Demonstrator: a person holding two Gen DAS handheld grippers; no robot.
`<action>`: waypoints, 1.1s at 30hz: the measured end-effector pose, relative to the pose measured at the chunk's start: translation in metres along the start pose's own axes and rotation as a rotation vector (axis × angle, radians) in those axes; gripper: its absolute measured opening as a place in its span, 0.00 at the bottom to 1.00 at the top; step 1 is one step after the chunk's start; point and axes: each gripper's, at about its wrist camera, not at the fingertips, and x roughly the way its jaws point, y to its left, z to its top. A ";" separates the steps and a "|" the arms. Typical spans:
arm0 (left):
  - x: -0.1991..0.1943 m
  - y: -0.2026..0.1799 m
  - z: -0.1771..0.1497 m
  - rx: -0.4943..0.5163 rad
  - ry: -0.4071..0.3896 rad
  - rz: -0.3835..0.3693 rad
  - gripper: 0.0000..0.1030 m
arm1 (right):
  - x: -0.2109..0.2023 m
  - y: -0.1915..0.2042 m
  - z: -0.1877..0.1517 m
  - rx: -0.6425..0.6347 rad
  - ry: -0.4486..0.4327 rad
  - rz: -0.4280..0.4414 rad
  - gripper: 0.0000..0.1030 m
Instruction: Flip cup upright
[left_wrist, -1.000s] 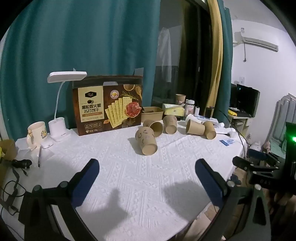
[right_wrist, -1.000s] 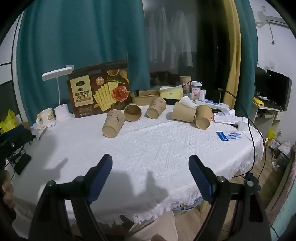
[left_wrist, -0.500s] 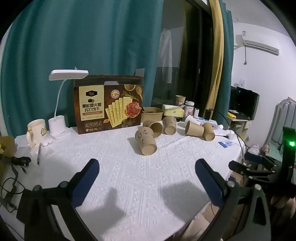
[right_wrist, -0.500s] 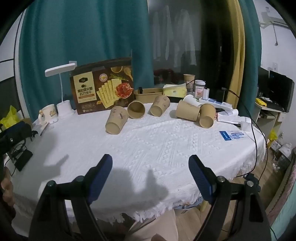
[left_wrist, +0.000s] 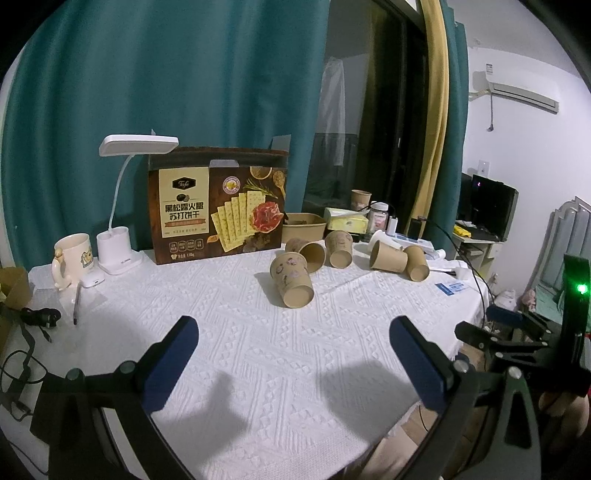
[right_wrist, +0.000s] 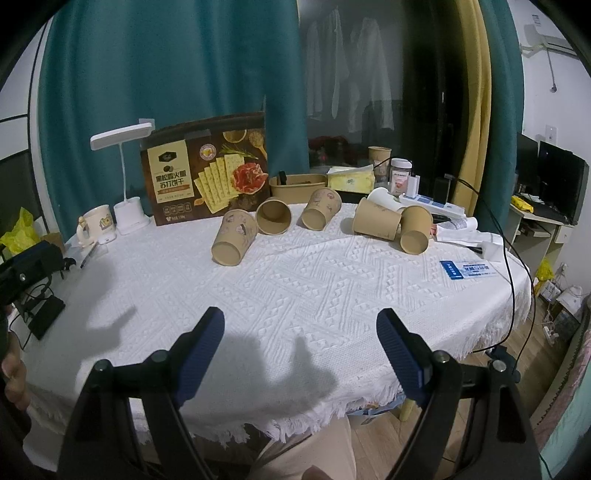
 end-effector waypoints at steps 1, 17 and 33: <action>0.000 0.000 0.000 0.000 0.000 0.000 1.00 | 0.000 0.000 -0.001 -0.002 0.000 0.001 0.80; 0.002 0.007 -0.002 -0.029 0.008 -0.011 1.00 | 0.001 0.003 -0.001 -0.008 -0.001 0.002 0.80; 0.001 0.009 -0.001 -0.047 0.001 -0.002 1.00 | 0.002 0.005 -0.001 -0.010 0.002 0.002 0.80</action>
